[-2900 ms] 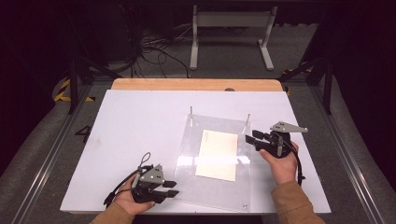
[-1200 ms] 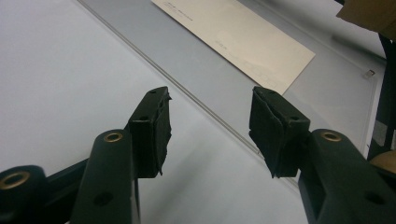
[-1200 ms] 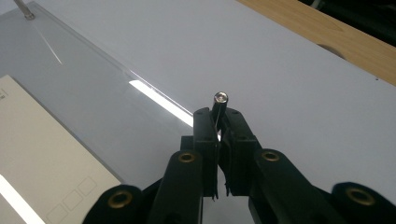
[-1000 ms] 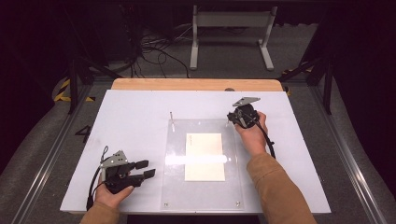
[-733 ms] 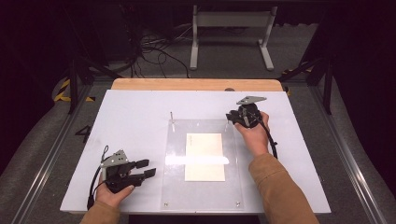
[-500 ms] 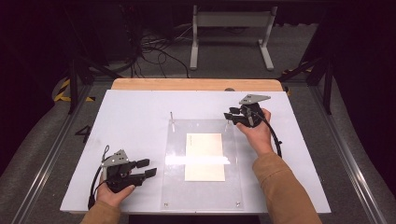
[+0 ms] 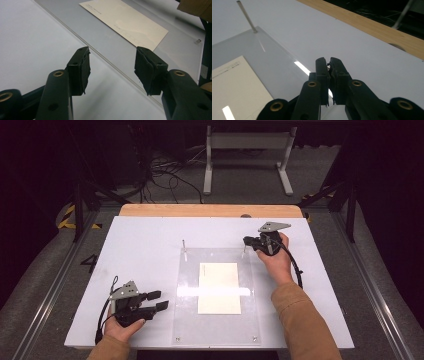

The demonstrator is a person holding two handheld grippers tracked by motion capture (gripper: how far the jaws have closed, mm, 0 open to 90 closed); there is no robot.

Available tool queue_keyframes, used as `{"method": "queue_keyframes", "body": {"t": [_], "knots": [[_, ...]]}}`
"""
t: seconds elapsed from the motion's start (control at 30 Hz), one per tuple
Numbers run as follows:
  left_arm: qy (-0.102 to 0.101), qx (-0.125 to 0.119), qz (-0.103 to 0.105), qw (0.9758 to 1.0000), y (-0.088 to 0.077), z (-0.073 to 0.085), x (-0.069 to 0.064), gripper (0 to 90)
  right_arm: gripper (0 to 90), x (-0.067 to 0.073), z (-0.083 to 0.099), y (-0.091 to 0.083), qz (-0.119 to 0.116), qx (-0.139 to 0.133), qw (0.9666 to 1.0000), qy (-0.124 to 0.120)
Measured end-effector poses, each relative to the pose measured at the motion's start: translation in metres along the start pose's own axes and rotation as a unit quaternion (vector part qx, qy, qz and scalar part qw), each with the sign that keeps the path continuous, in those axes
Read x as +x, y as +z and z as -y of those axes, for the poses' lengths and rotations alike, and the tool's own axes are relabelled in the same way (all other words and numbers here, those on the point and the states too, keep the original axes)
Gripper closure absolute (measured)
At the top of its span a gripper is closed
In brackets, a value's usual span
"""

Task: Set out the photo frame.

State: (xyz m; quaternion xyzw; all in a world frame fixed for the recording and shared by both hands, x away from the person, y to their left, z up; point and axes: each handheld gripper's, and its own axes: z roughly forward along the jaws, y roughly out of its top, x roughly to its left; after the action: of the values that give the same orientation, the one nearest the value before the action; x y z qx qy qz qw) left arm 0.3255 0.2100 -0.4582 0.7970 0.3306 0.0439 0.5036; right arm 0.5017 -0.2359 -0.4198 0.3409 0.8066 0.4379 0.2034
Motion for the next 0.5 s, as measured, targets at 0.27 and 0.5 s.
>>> {"method": "queue_keyframes", "body": {"t": [0.27, 0.5], "knots": [[0.002, 0.001, 0.002, 1.0000, 0.0004, 0.0001, -0.0027, 46.7, 85.9, 0.0083, 0.0020, 0.0035, 0.041, -0.005, 0.9979, 0.049], [0.001, -0.001, -0.006, 1.0000, 0.0002, 0.0001, -0.0044, 46.8, 86.2, 0.0101, 0.0024, 0.0065, 0.059, -0.008, 0.9954, 0.075]]}}
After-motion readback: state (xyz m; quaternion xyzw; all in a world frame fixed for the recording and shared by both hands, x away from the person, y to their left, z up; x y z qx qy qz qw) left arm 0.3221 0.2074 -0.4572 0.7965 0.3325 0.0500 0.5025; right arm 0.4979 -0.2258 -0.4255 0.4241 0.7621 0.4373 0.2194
